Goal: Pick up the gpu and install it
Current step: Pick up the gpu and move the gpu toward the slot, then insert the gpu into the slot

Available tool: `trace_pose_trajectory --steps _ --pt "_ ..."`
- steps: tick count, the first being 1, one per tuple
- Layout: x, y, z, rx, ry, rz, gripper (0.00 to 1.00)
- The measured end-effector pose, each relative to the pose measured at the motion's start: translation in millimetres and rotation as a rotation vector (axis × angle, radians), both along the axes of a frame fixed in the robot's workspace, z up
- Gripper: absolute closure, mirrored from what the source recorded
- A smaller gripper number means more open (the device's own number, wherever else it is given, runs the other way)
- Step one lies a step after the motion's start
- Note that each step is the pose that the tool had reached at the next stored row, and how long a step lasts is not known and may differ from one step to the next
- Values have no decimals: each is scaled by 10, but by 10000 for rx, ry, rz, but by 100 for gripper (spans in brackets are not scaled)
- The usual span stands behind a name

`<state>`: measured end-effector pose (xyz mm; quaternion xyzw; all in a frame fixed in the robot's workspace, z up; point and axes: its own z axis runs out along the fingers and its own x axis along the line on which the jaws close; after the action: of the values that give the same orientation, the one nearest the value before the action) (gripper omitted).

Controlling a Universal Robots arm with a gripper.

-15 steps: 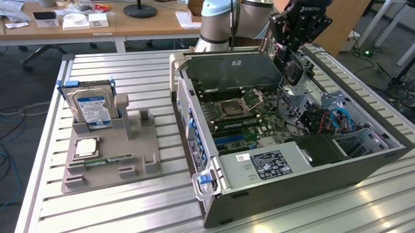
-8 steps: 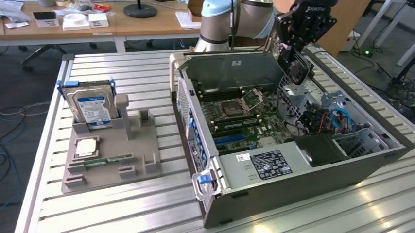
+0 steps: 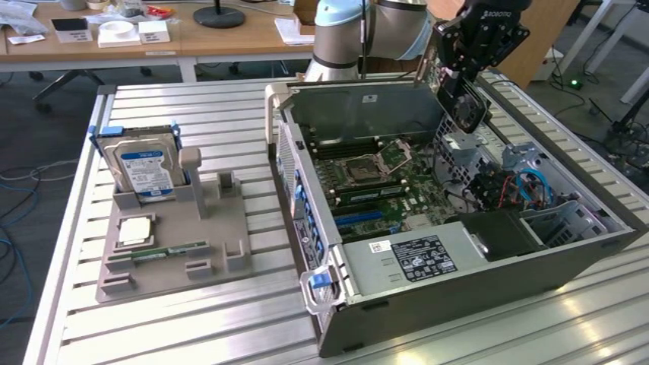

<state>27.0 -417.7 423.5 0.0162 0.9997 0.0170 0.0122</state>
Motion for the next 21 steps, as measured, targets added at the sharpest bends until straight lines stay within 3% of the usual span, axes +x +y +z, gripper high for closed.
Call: trace_pose_trajectory --steps 21 --pt "45 0 -1 1 0 1 74"
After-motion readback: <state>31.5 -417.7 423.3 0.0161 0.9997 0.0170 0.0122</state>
